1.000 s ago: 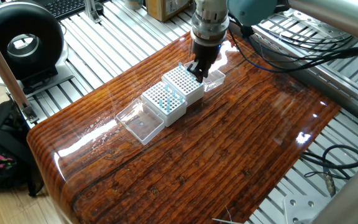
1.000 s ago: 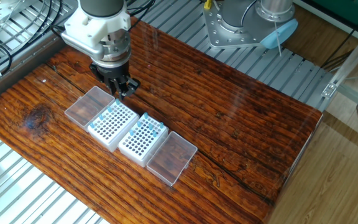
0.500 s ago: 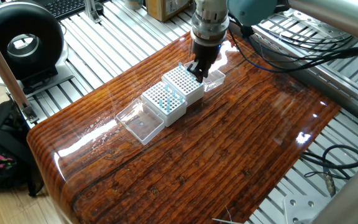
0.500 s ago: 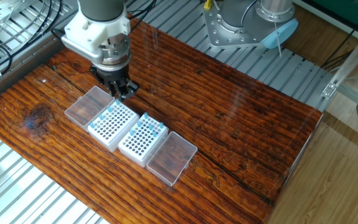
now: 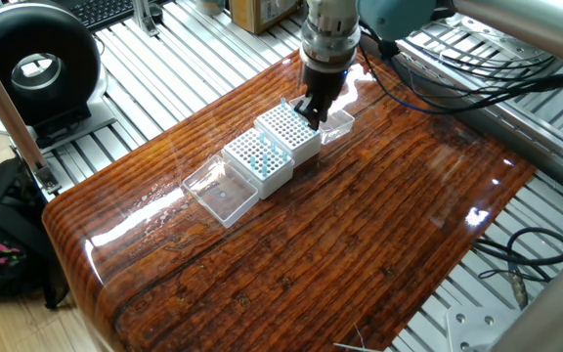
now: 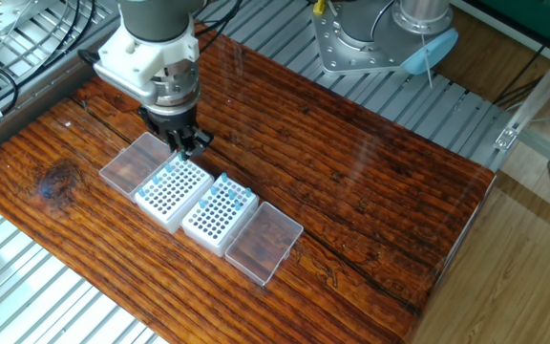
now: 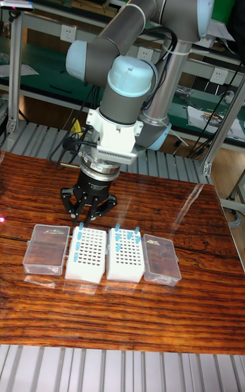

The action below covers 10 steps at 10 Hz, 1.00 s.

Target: Transfer all medium pipette tips from one holder to another

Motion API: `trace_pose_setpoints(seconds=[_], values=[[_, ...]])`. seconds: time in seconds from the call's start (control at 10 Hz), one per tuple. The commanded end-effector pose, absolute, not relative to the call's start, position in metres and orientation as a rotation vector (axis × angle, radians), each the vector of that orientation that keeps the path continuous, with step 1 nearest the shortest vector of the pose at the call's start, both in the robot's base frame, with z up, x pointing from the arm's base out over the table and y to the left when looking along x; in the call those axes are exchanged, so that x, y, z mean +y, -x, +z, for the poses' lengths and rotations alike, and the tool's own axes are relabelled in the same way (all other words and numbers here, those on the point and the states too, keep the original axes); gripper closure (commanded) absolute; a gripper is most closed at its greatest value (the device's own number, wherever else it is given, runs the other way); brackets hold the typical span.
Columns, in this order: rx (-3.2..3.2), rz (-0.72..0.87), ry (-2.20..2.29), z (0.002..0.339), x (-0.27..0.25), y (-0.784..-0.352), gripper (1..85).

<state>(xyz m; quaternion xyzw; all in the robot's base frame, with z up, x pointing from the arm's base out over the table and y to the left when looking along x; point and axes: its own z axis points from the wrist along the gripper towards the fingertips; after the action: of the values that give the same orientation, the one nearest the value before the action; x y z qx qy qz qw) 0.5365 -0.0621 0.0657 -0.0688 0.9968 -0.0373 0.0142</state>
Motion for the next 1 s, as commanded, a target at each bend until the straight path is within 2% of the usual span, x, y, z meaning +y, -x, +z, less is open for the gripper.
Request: trace_pose_setpoints(seconds=[0.0, 0.9], values=[[3.098, -0.09, 0.191, 0.0643, -0.0575, -0.5413, 55.3], [3.113, -0.104, 0.168, 0.064, -0.0601, -0.5377, 63.7]])
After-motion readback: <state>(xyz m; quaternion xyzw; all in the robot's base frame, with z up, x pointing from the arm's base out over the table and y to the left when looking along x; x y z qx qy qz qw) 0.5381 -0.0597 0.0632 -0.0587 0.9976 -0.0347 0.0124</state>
